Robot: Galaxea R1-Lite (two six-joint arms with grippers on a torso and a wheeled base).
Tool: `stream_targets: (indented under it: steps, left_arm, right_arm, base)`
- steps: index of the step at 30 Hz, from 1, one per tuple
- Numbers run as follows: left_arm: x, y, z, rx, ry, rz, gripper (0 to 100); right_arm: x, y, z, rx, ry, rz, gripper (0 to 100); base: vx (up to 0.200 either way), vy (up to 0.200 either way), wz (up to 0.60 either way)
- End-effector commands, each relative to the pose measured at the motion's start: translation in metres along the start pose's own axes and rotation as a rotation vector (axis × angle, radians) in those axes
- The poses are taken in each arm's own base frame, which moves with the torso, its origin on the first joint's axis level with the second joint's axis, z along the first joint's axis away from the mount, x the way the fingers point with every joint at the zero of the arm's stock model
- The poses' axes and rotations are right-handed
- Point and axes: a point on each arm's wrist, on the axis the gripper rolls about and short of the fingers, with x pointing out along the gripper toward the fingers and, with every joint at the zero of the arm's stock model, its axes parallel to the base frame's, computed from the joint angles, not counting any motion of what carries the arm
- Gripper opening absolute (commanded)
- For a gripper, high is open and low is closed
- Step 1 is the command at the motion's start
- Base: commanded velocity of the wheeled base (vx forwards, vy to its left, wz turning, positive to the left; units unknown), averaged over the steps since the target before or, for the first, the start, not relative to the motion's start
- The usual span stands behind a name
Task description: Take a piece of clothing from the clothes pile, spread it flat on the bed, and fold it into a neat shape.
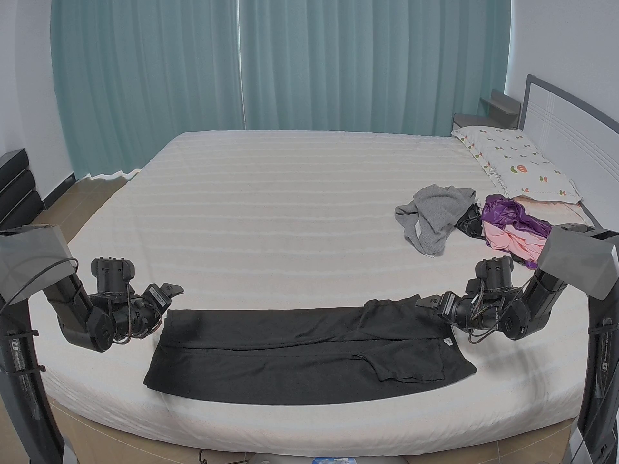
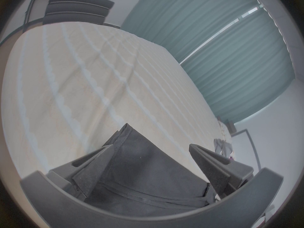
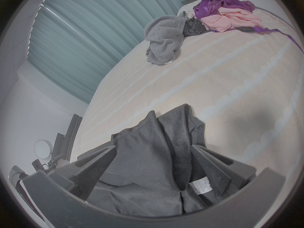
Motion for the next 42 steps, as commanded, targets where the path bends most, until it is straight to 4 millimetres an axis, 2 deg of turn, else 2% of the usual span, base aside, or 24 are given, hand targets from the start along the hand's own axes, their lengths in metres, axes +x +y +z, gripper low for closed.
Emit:
stream_targets:
  steps: [1, 8, 16, 22, 42]
  left_arm:
    - [0.022, 0.004, 0.002, 0.114, 0.084, -0.002, 100]
    - [0.029, 0.023, -0.001, 0.198, 0.139, 0.026, 100]
    - [0.027, 0.033, -0.007, 0.327, 0.165, 0.052, 100]
    - [0.026, 0.036, -0.005, 0.341, 0.161, 0.063, 100]
    - [0.024, 0.046, -0.018, 0.452, 0.193, 0.120, 100]
  right_arm:
    - [0.001, 0.001, 0.002, 0.002, -0.013, 0.009, 100]
    - [0.001, 0.001, 0.001, 0.002, -0.011, 0.009, 100]
    - [0.002, 0.001, -0.002, 0.002, -0.002, 0.006, 100]
    - [0.001, 0.001, -0.003, 0.002, 0.001, 0.005, 100]
    - [0.002, 0.000, -0.004, 0.002, 0.006, 0.003, 100]
  base:
    - [0.000, 0.000, 0.00]
    - [0.000, 0.000, 0.00]
    - [0.000, 0.000, 0.00]
    - [0.000, 0.000, 0.00]
    - [0.000, 0.000, 0.00]
